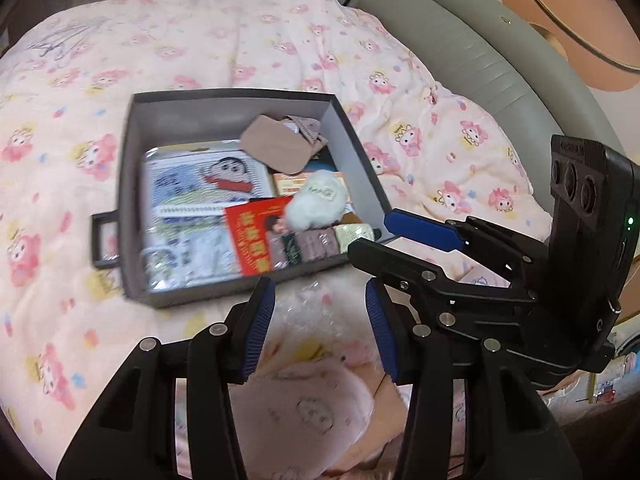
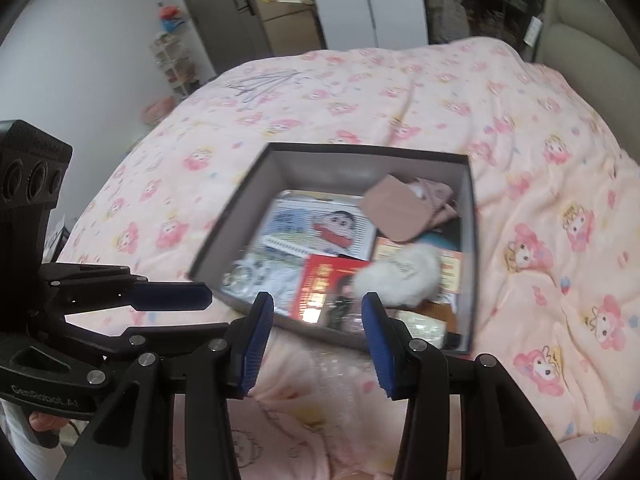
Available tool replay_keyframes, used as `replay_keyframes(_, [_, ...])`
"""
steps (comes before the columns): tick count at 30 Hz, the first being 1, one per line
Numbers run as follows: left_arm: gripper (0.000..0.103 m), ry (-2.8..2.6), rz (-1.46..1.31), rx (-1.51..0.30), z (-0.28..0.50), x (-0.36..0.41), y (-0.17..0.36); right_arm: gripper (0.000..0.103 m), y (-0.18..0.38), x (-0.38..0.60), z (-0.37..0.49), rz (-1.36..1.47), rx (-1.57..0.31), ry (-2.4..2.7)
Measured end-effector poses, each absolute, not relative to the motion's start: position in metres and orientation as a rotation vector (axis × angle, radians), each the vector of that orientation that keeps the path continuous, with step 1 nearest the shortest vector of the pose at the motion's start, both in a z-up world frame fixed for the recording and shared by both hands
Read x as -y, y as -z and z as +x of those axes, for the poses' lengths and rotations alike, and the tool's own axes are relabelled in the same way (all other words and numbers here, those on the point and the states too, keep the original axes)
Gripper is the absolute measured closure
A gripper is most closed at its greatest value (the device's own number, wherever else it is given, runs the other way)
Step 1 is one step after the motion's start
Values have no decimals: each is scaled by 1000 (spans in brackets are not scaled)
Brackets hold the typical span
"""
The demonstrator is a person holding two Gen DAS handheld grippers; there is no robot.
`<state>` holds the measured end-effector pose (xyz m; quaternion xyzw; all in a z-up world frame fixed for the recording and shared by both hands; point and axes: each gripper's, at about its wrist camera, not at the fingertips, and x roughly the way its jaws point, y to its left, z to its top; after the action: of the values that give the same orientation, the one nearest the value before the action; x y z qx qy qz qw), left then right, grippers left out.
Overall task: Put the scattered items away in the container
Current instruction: 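Move the right tool toward the small black square frame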
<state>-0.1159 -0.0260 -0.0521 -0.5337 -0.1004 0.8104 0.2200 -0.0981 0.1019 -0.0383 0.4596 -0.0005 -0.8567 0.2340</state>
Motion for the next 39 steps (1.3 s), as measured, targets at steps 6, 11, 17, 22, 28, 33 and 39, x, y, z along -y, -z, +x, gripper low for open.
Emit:
replay_keyframes(6, [56, -2279, -1501, 361, -94, 73, 55, 61, 40, -56, -86, 1271, -43, 2286])
replay_keyframes(11, [56, -2319, -1505, 450, -80, 120, 59, 61, 40, -7, -79, 1259, -112, 2236])
replay_keyframes(17, [57, -2362, -1527, 550, -72, 174, 73, 62, 49, 50, -82, 1259, -142, 2166])
replay_keyframes(22, [57, -2382, -1553, 654, -72, 214, 96, 62, 68, 96, -89, 1283, -200, 2104])
replay_keyframes(28, [60, -2383, -1550, 794, -74, 256, 126, 63, 93, 138, -102, 1333, -241, 2016])
replay_keyframes(33, [60, -2356, -1549, 878, -87, 278, 150, 63, 91, 150, -109, 1292, -219, 2029])
replay_keyframes(39, [59, -2265, -1602, 835, -145, 268, 184, 62, 80, 95, -133, 1307, -21, 2151])
